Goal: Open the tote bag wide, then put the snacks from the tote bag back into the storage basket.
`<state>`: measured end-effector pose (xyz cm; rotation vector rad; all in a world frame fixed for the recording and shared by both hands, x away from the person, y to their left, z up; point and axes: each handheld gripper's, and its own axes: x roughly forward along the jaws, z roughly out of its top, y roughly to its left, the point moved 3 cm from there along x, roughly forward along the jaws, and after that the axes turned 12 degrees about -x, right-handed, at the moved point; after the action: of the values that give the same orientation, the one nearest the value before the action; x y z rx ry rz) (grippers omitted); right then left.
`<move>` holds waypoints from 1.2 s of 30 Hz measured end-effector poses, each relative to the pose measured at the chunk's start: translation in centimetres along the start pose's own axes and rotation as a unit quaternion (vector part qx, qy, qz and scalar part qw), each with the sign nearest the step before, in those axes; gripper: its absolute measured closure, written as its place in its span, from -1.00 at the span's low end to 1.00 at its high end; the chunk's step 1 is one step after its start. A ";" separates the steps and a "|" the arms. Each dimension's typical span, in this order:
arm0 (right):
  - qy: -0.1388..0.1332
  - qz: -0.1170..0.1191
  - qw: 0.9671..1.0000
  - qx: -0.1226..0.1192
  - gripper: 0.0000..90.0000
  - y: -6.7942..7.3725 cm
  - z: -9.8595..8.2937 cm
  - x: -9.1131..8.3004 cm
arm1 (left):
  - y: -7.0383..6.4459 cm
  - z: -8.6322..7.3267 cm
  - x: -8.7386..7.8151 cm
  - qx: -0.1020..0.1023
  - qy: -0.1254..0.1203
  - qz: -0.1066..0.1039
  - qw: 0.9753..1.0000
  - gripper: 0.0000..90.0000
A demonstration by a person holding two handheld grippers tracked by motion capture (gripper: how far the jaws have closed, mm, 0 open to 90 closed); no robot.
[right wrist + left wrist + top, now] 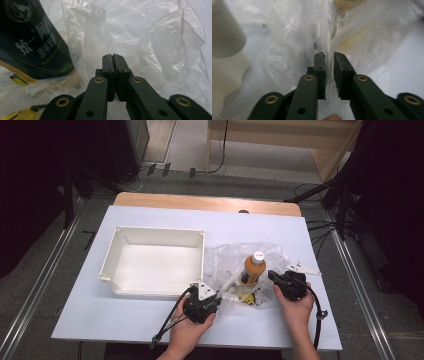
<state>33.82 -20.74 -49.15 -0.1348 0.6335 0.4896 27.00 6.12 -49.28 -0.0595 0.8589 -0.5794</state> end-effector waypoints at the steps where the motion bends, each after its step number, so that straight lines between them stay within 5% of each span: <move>1: 0.006 -0.001 1.000 0.005 1.00 -0.1 -0.1 0.1 | 0.2 0.0 0.0 0.001 0.005 0.001 1.000 0.91; 6: 0.032 -0.008 0.999 -0.005 1.00 -0.3 -0.6 0.5 | 0.7 -0.4 -0.5 0.025 0.005 0.011 1.000 1.00; 11: 0.049 -0.006 0.999 0.007 1.00 -0.5 -0.9 0.6 | 1.3 -0.5 -0.8 0.025 0.008 -0.011 1.000 1.00; 13: 0.045 -0.006 0.999 0.004 0.98 -0.4 -0.8 0.4 | 1.5 -0.7 -1.1 0.030 0.007 -0.035 0.999 0.86; 15: 0.014 0.016 1.000 0.004 0.84 -0.4 -0.7 -0.1 | 1.7 -0.9 -1.6 0.038 -0.001 -0.029 0.999 0.88; 24: -0.009 0.003 1.000 -0.006 0.84 -0.4 -0.4 -1.2 | 2.3 -0.8 -1.8 0.018 -0.005 -0.035 0.999 0.94; 30: -0.044 0.025 0.999 0.005 0.44 -0.5 0.5 -2.7 | 2.3 -0.7 -3.3 0.025 -0.045 -0.066 0.996 0.23; 36: -0.066 0.020 0.998 -0.005 0.16 -0.6 0.8 -3.3 | 3.3 -1.1 -4.8 0.023 -0.072 -0.089 0.993 -0.03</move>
<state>32.16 -22.37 -46.56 -0.0981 0.5061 0.5361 25.29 11.51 -47.59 -0.1349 0.7039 -0.7526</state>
